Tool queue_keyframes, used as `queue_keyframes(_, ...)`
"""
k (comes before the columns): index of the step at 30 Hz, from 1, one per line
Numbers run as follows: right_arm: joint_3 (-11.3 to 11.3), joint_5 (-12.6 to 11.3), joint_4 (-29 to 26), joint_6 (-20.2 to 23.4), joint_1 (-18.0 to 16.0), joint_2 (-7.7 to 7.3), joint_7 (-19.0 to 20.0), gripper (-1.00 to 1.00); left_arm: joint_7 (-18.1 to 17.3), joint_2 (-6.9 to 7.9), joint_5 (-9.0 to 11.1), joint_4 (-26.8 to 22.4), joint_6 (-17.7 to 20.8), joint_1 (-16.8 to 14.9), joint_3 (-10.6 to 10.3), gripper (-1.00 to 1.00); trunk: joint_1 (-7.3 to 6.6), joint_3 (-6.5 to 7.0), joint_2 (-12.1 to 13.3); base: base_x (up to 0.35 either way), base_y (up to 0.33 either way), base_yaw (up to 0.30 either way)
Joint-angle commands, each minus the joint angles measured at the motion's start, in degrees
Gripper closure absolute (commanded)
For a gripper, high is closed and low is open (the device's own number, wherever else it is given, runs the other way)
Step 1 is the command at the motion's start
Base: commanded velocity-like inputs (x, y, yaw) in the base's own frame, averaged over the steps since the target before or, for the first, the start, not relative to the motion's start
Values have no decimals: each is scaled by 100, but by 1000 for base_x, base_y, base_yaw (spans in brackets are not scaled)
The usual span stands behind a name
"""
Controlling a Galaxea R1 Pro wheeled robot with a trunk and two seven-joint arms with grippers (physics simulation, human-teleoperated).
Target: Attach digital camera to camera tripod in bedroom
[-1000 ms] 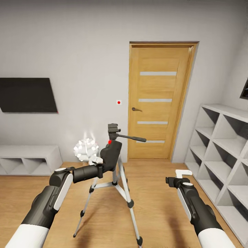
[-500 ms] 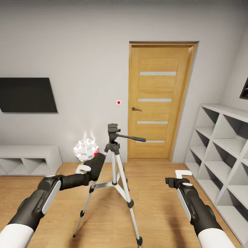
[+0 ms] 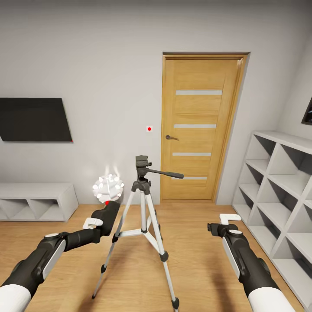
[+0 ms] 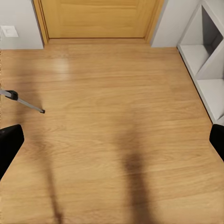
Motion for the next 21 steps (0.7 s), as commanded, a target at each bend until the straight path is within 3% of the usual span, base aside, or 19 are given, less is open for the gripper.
queue_keyframes(1, 2, 25, -5, 33, 0, 0, -3, -100, 0, 6, 52, -1, 36, -2, -14, 100, 2, -3, -5, 0, 0, 0)
queue_keyframes(21, 1, 27, -37, 258, 1, 6, -5, -100, 6, 7, 54, 1, 39, -2, -14, 100, 2, -43, -5, 0, 0, 0)
